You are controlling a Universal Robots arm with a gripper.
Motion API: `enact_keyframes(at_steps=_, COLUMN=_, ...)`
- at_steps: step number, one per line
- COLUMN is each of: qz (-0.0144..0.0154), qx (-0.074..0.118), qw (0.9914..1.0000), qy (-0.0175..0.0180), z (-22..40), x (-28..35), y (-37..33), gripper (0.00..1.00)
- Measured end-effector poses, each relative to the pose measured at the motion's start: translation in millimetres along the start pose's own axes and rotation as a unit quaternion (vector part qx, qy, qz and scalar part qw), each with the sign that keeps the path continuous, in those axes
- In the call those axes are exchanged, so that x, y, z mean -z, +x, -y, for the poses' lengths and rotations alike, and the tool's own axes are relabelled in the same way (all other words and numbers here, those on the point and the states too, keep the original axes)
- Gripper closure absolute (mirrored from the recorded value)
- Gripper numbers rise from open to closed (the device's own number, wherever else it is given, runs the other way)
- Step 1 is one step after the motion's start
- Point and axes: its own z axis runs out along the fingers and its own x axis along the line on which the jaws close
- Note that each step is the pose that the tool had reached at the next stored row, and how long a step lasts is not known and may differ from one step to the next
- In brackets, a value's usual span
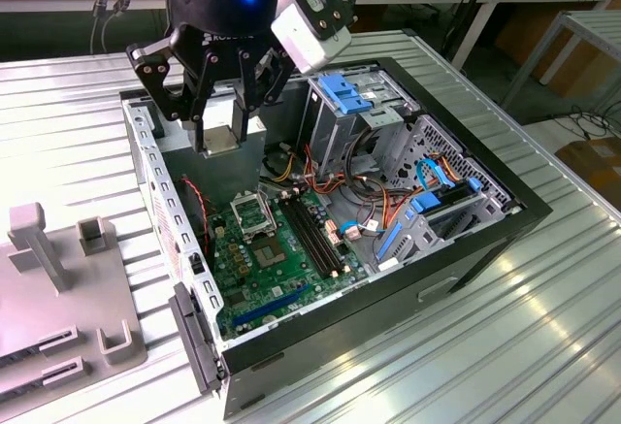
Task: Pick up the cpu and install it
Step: 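Pick up the cpu and move it towards the insertion slot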
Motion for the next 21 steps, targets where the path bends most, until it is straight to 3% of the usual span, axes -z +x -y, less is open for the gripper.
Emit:
enact_keyframes(at_steps=4, qz=0.0001, qx=0.000, qw=1.00000, qy=0.0000, z=0.1, x=0.0, y=-2.4, gripper=0.53)
enact_keyframes(at_steps=12, qz=0.0000, qx=0.000, qw=1.00000, qy=0.0000, z=1.2, x=0.3, y=-22.1, gripper=0.53)
enact_keyframes(at_steps=21, qz=0.0000, qx=0.000, qw=1.00000, qy=0.0000, z=1.9, x=0.5, y=-36.0, gripper=0.53)
